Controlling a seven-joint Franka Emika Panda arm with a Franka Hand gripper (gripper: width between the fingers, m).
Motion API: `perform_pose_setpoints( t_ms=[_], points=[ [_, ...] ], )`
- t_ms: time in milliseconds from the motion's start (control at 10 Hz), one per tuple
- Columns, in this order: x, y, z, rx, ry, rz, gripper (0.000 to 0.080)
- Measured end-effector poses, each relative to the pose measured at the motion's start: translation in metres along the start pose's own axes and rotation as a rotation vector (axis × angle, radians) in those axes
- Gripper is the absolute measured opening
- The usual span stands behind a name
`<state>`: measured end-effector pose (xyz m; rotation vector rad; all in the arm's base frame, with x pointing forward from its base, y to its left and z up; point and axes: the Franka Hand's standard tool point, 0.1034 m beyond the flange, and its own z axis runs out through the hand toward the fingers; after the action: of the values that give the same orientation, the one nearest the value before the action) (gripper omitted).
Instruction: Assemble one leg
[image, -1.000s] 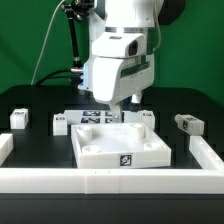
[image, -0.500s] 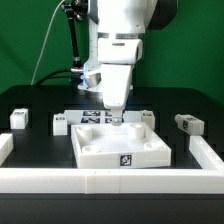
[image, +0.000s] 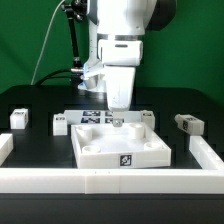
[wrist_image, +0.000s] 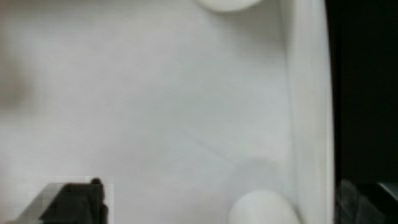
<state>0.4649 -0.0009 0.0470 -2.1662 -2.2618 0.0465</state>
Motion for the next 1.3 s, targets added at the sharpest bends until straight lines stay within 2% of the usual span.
perform_pose_setpoints(
  t_ms=[100, 200, 300, 400, 600, 900, 1000, 1100, 1200, 1300],
  points=[
    [-0.001, -0.005, 0.003, 0.008, 0.000, -0.029, 0.0650],
    [0.005, -0.012, 0.009, 0.002, 0.000, -0.064, 0.0650],
    [0.010, -0.027, 0.021, 0.015, 0.008, -0.082, 0.0650],
    [0.011, -0.032, 0.026, 0.028, 0.011, -0.092, 0.0650],
    [0.003, -0.039, 0.039, 0.052, 0.018, -0.078, 0.0650],
    [0.000, -0.036, 0.039, 0.051, 0.017, -0.032, 0.0640],
    [0.000, -0.037, 0.039, 0.051, 0.017, -0.032, 0.0438],
    [0.000, -0.037, 0.039, 0.051, 0.017, -0.032, 0.0438],
    [0.000, -0.037, 0.039, 0.051, 0.017, -0.032, 0.0242],
    [0.000, -0.036, 0.039, 0.051, 0.017, -0.032, 0.0242]
  ],
)
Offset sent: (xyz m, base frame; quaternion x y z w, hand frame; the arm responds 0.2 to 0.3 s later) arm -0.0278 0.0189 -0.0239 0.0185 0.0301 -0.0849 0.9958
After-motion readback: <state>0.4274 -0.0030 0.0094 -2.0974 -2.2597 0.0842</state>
